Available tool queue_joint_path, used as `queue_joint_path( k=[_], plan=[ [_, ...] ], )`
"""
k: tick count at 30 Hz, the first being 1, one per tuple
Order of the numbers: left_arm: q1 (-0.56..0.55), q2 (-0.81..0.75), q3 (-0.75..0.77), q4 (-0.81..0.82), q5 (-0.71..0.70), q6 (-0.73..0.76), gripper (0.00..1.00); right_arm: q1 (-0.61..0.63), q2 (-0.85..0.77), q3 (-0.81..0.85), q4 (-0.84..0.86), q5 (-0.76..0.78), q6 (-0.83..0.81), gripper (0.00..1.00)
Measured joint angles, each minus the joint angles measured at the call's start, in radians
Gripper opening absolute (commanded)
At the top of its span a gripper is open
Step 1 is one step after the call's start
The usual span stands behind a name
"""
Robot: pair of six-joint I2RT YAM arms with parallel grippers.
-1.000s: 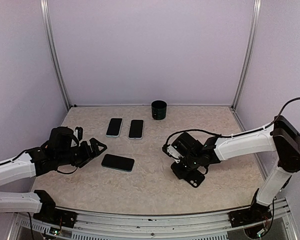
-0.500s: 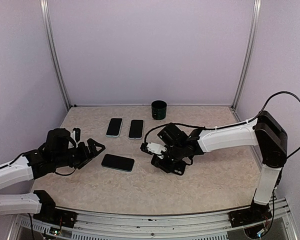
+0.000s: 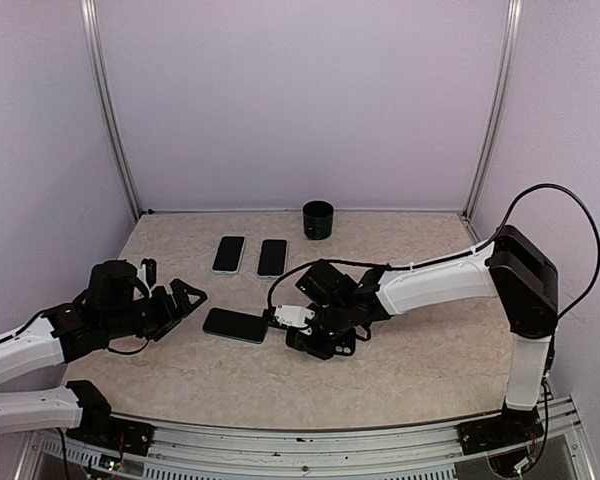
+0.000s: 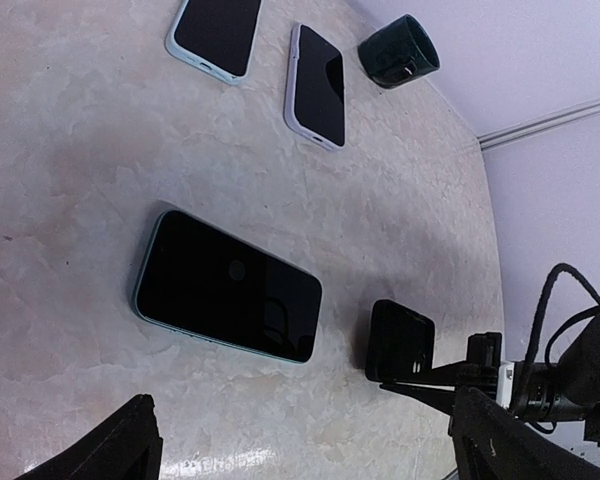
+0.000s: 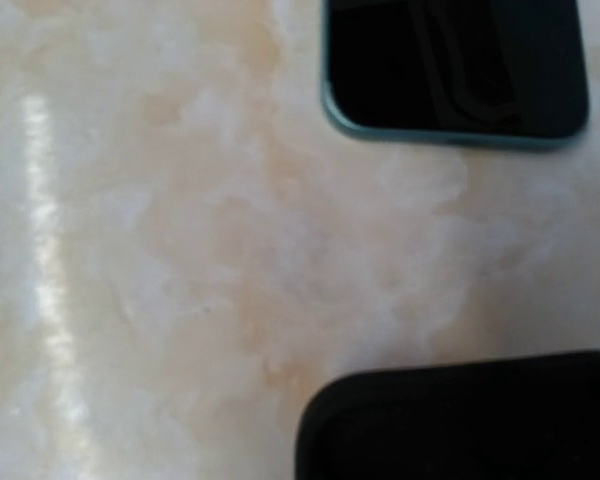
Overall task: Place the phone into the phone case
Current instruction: Place the phone case at the center of the board.
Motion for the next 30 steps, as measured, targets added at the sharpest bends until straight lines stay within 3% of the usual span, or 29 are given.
queue_joint_path(
  k=[3, 5, 12, 19, 24, 30],
  plan=[
    [0.000, 0.001, 0.000, 0.001, -0.001, 0.000, 0.99, 0.002, 0.017, 0.023, -0.006, 0.051, 0.024, 0.00],
    [0.000, 0.006, 0.000, 0.003, -0.001, 0.000, 0.99, 0.000, 0.034, 0.055, -0.019, 0.082, 0.059, 0.05],
    [0.000, 0.040, -0.016, 0.026, 0.010, -0.016, 0.99, -0.055, 0.174, 0.370, -0.145, 0.139, 0.341, 0.00],
    [0.000, 0.037, -0.024, 0.028, 0.015, -0.019, 0.99, -0.089, 0.254, 0.473, -0.206, 0.165, 0.478, 0.36],
    [0.000, 0.015, -0.045, 0.026, 0.016, -0.020, 0.99, -0.086, 0.261, 0.452, -0.220, 0.183, 0.487, 0.43],
    [0.000, 0.000, -0.050, 0.025, 0.014, -0.020, 0.99, -0.101, 0.171, 0.354, -0.232, 0.229, 0.411, 0.43]
  ],
)
